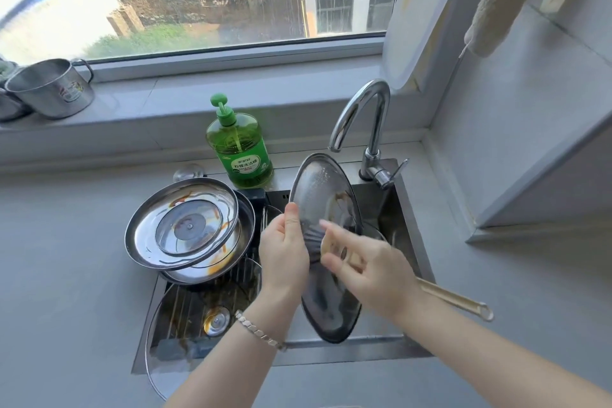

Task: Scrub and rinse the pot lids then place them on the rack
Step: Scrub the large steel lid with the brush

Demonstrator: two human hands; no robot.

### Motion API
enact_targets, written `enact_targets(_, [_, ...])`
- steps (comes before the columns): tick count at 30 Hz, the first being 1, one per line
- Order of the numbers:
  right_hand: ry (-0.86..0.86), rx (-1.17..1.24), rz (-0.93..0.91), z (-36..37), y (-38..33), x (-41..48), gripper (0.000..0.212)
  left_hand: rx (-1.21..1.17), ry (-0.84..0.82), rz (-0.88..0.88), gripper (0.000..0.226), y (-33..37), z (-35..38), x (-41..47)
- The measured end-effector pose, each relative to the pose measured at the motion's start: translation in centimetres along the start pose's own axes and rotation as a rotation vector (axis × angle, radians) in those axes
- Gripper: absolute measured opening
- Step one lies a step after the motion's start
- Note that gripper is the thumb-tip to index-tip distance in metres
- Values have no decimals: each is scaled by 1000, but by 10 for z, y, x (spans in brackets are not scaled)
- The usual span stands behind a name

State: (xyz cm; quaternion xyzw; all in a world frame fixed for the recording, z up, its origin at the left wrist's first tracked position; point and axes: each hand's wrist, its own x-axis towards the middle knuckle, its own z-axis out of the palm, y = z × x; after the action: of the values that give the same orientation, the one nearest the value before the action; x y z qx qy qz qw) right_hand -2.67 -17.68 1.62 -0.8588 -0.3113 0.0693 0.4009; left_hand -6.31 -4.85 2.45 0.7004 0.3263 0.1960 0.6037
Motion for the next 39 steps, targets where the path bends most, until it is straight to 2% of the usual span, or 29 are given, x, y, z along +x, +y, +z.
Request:
enact_targets(2, [39,79,150,-4,9,25,44,-8,32,-12,52,4,1,-1])
enact_targets(3, [57,110,158,-6,7,28,43,-10,54,-30,51,6,0,-1])
enact_targets(5, [15,39,21,-3,-5,17,45,-32,93,-68,49,11,-5,0])
enact_targets(6, [-58,9,-61,1,-11,1,48,-30,103,-78,49,11,-8,1])
enact_targets(8, [-143,19,-87,5,-18,-17,54,-2,99,-81,49,10,-11,0])
enact_targets(12, [-27,67,168,0,8,25,44,-7,131,-128,50,9,-7,-4])
enact_targets(13, [-21,82,174,-1,8,26,43,-9,140,-136,50,11,-6,-4])
enact_targets(17, [-137,42,-66,12,-19,-21,51,14,213,-144,49,11,-10,2])
enact_targets(19, [-158,90,28,15,-8,-18,44,27,237,-141,49,11,-10,2])
enact_targets(22, [-76,142,247,9,24,14,43,-15,274,-170,50,18,-7,0])
enact_targets(24, [-72,168,240,7,23,12,43,-39,302,-197,51,24,-6,2])
enact_targets(28, [-200,147,102,14,7,-22,38,-58,375,-249,51,24,-10,8])
enact_targets(31, [-99,157,292,12,28,-7,39,-92,389,-266,53,23,-8,6])
enact_targets(32, [-90,166,292,12,27,-6,41,-98,386,-264,53,24,-6,5])
enact_targets(36, [-196,108,69,19,-5,-22,43,-88,397,-299,52,23,-5,4])
enact_targets(37, [-185,91,90,18,-2,-18,42,-96,398,-322,52,22,-5,5])
enact_targets(39, [-136,128,262,14,15,-3,41,-102,387,-357,51,23,-8,4])
